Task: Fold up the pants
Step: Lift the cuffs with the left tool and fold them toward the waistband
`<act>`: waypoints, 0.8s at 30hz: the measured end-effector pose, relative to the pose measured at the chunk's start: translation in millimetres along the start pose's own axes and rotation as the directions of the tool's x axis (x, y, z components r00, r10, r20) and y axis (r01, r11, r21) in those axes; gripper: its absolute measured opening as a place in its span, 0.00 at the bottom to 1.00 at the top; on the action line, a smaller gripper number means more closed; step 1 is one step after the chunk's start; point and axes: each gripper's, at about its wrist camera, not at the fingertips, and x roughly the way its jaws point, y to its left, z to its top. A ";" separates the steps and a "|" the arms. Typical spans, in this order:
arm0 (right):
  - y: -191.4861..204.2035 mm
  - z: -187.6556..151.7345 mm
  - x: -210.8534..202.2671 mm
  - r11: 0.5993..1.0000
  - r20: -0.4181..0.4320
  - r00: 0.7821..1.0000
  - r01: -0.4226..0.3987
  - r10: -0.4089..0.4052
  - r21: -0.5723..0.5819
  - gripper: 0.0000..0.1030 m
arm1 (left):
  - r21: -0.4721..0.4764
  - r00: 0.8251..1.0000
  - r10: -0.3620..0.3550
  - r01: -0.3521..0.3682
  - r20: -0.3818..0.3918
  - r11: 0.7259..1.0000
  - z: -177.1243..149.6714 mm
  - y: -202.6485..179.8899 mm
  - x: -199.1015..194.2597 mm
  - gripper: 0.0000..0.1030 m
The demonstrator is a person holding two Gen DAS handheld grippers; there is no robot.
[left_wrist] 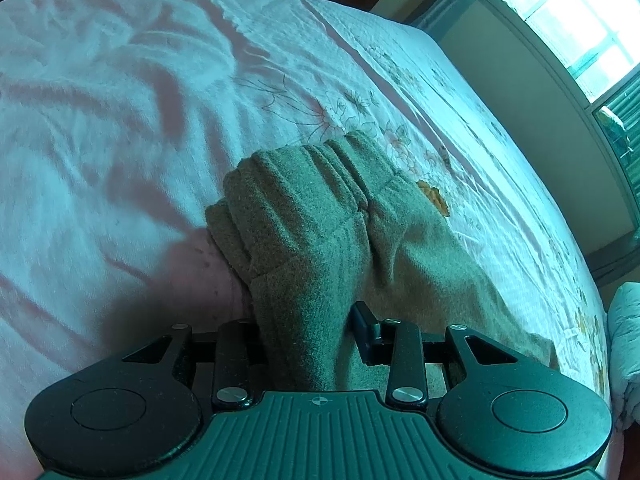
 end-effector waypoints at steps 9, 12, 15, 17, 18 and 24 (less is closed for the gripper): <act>30.8 -19.9 41.6 0.993 -0.152 0.985 0.066 -0.081 -0.098 0.45 | 0.023 1.000 0.018 -0.018 -0.002 1.000 -1.0 -4.1 1.8 0.36; 24.7 -21.3 43.1 0.994 -0.138 0.989 0.045 -0.060 -0.104 0.46 | 0.005 1.000 0.008 -0.008 -0.003 1.000 -0.3 -1.2 1.7 0.36; 30.3 -32.3 35.2 0.995 -0.118 0.993 0.014 -0.026 -0.103 0.52 | -0.006 1.000 -0.003 0.003 -0.018 1.000 2.1 2.2 2.9 0.36; 34.2 -32.0 37.9 0.990 -0.139 0.990 0.005 -0.024 -0.138 0.55 | -0.017 1.000 -0.005 0.004 -0.022 1.000 2.6 2.6 4.0 0.36; 31.2 -27.2 38.6 0.992 -0.155 0.988 -0.009 -0.010 -0.125 0.54 | -0.016 1.000 -0.003 0.003 -0.019 1.000 1.9 2.2 4.3 0.36; 13.3 -5.6 25.9 0.999 -0.161 0.986 -0.039 0.033 -0.033 0.41 | -0.035 1.000 -0.008 0.009 0.008 0.999 -4.3 3.4 -0.4 0.31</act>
